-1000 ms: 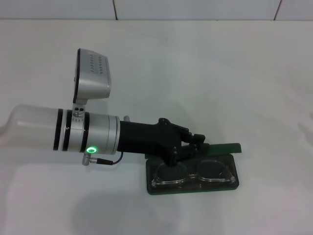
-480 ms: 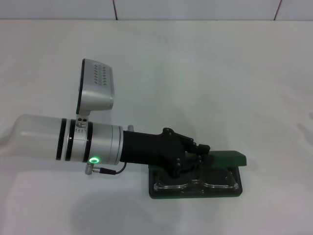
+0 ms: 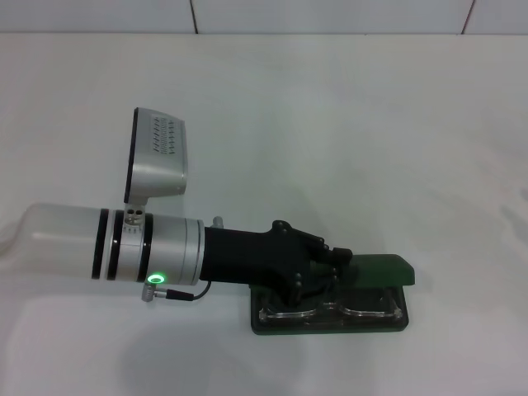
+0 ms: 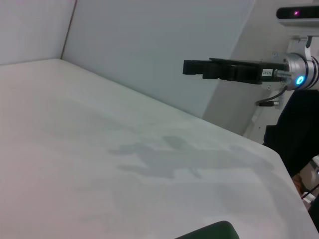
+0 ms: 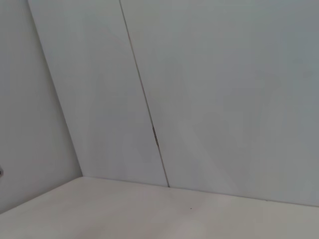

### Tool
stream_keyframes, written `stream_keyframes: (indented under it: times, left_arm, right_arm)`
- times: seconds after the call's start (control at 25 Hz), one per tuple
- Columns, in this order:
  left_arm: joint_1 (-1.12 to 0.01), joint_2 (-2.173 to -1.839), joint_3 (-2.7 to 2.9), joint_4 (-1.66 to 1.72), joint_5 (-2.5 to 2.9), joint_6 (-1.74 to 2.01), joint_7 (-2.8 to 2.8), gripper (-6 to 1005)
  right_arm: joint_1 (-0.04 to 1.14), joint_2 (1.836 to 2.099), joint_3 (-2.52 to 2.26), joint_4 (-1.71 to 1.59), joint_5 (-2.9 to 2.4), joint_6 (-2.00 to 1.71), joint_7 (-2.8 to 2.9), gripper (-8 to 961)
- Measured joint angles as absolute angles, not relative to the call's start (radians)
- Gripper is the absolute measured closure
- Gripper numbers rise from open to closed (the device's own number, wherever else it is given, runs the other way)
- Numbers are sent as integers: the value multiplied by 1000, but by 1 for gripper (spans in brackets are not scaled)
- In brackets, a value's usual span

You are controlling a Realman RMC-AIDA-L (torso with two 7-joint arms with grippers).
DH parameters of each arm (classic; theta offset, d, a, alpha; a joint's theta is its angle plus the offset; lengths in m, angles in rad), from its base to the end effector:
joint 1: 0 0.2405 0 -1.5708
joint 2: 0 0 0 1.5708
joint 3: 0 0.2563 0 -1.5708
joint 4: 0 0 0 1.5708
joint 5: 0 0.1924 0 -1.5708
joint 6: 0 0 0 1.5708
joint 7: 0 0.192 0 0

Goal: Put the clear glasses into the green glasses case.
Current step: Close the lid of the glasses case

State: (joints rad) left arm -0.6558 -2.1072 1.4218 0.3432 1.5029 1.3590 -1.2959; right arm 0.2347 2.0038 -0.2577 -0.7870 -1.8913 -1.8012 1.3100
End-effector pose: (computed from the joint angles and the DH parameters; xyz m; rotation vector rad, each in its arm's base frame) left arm -0.1800 0.2863 -0.1480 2.9395 0.5862 0.6723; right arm 0.3187 0.2693 0.0863 -2.2173 0.6630 0.8465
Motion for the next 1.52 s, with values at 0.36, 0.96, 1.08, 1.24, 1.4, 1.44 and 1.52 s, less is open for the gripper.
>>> stream_keyframes:
  times: [0.36, 0.96, 1.08, 1.24, 1.4, 1.44, 1.52]
  left_arm:
    - [-640, -2108, 1475, 344, 1474, 1357, -1268, 785]
    - [-629, -2108, 1576, 365, 1397, 1342, -1241, 784]
    - [-621, -2108, 1590, 392, 1390, 1345, -1247, 784]
    - [-598, -2103, 1636, 449, 1352, 1346, -1262, 784]
    - [-591, -2098, 1639, 480, 1342, 1350, -1292, 783]
    - [-591, -2096, 1638, 490, 1342, 1350, -1303, 783]
    - [-591, -2092, 1637, 513, 1344, 1351, -1321, 783]
  right_arm:
    - [238, 2004, -258, -787, -1891, -1801, 1310, 438]
    - [242, 2003, -258, -787, -1891, -1801, 1310, 431]
    - [242, 2003, -258, -787, -1891, -1801, 1310, 430]
    - [242, 2003, -258, -787, -1891, -1801, 1310, 428]
    - [242, 2003, -260, -787, -1891, -1806, 1310, 426]
    - [242, 2003, -265, -787, -1891, -1807, 1310, 426]
    - [243, 2003, -283, -787, -1891, -1808, 1310, 425]
